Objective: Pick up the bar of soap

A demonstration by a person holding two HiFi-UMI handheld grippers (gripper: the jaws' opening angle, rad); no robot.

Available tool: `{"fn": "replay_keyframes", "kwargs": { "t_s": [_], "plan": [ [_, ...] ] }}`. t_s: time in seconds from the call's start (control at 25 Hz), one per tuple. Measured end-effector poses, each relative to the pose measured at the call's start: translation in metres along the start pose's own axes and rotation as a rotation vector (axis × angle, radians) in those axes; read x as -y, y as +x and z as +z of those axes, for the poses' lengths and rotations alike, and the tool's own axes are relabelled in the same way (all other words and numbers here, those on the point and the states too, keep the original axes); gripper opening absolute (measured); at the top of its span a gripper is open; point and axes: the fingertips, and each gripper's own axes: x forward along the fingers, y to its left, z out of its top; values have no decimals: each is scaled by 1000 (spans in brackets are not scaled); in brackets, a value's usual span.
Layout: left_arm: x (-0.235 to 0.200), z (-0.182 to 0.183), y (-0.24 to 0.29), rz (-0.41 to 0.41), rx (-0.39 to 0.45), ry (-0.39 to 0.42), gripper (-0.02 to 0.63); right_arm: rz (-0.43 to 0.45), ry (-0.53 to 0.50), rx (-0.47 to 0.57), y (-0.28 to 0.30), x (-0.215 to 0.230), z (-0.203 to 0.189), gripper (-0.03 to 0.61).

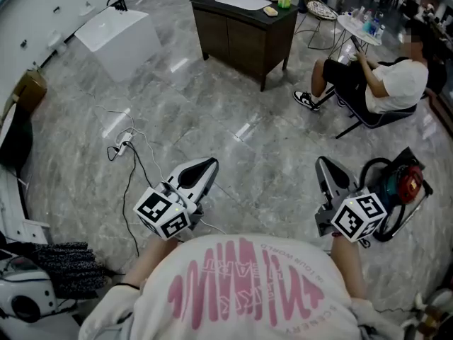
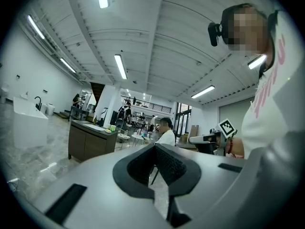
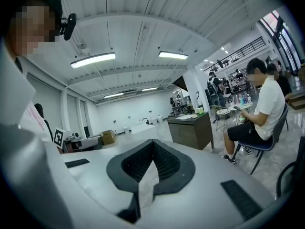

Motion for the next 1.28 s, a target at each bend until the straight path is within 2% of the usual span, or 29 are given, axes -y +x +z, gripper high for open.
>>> {"fn": "replay_keyframes", "kwargs": {
  "t_s": [0.16, 0.28, 0.4, 0.6, 0.76, 1.04, 1.28],
  "plan": [
    [-12, 2, -13, -18, 13, -7, 9, -5, 10, 13, 9, -9, -9, 12],
    [-19, 14, -19, -48, 104, 0, 9, -57, -55, -14, 17, -3, -12, 12],
    [-27, 20, -16, -58, 156, -7, 8, -112, -50, -23, 20, 8, -4, 12],
    [-43, 10, 4, -48, 82, 38, 9, -108, -5, -8, 36, 22, 4, 12],
    [-63, 2, 30, -45, 55, 10, 9, -109, -23, -33, 59, 37, 3, 12],
    [-105, 9, 106, -49, 27, 24, 9, -94, 56, -47, 119, 103, 23, 12],
    [-154, 27, 169, -22, 30, 5, 9, -49, 44, -55, 190, 157, 58, 12]
  ]
}}
